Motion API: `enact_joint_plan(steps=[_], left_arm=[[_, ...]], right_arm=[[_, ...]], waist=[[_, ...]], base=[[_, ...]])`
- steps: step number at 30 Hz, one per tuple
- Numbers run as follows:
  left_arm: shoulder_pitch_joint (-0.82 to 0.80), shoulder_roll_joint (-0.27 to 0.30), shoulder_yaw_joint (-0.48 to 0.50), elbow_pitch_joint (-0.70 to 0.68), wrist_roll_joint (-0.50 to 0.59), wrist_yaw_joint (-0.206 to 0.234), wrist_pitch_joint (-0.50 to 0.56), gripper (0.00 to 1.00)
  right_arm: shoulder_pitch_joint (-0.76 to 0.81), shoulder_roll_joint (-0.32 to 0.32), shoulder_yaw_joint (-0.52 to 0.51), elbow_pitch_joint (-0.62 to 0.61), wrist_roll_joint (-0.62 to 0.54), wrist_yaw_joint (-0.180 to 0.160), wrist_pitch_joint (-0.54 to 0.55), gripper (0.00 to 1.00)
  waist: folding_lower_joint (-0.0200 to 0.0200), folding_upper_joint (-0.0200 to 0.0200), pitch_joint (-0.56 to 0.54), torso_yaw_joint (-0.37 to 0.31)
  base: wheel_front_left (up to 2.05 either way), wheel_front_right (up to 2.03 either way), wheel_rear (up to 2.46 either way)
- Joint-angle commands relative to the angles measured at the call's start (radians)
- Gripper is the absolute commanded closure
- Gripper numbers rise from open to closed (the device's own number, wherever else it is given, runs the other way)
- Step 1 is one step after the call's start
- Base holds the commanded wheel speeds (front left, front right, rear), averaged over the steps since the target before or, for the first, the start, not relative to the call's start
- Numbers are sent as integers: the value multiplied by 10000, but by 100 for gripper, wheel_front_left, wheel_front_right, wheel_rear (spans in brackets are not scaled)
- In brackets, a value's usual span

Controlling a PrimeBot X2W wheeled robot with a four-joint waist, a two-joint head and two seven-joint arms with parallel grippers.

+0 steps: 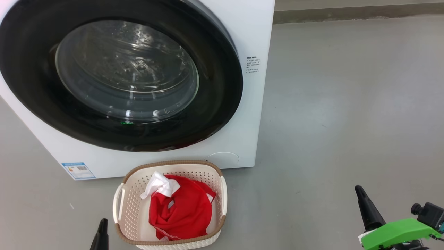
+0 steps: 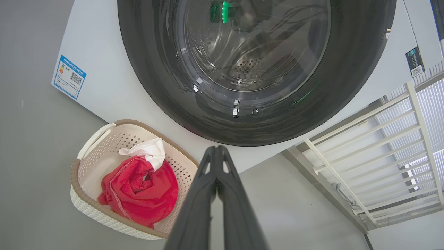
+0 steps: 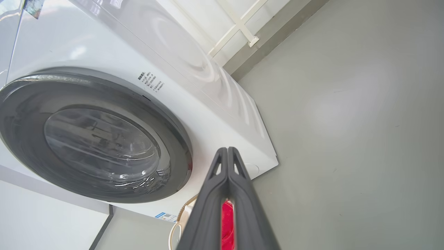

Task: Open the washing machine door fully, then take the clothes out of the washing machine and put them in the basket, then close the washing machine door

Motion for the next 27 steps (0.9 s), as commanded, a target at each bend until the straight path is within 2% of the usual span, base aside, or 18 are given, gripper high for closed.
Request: enact_joint_plan(steps=[1, 27], left_arm=[[-401, 179, 142, -206, -359, -35, 78, 100], [-873, 221, 155, -161, -3092, -50, 796, 100]], right_arm=[[-501, -61, -3, -320, 312, -5, 58, 100], [-735, 174, -488, -580, 2539, -8, 796, 100]], waist=[[-1, 0, -2, 6], [-1, 0, -34, 91]], base=[[0, 0, 0], [0, 0, 0]])
